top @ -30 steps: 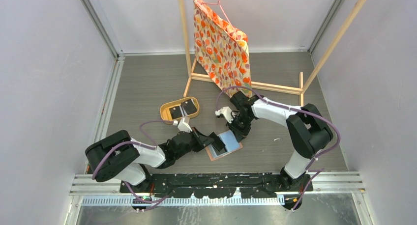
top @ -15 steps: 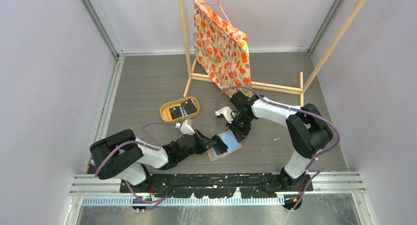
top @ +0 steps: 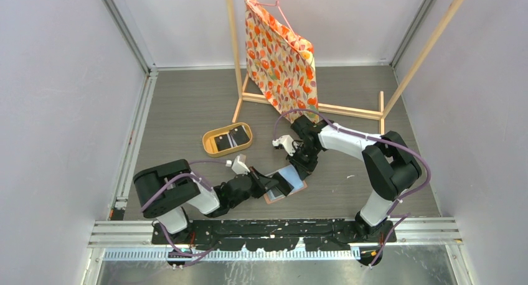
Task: Put the credit cards into the card holder
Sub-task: Insert the credit card into the card holder.
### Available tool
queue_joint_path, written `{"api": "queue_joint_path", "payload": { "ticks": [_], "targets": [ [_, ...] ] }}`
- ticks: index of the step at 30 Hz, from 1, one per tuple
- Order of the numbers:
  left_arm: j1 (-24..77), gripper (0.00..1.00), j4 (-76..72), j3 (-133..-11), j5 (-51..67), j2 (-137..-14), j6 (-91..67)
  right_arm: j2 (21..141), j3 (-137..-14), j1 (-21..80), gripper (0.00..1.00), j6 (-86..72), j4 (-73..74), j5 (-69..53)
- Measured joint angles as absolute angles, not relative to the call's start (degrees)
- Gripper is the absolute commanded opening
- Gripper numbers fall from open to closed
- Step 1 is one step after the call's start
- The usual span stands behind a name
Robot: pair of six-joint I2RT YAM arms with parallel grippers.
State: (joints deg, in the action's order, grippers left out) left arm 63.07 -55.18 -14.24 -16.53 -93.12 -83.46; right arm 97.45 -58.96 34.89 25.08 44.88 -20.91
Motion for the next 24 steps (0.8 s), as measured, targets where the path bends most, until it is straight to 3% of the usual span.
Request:
{"api": "queue_joint_path", "payload": {
  "ticks": [24],
  "targets": [
    [63.1,0.0,-66.0,-13.8,-15.6,-101.8,-95.1,97.4,-59.0,35.0,0.08,25.1,45.0,-20.9]
  ]
}}
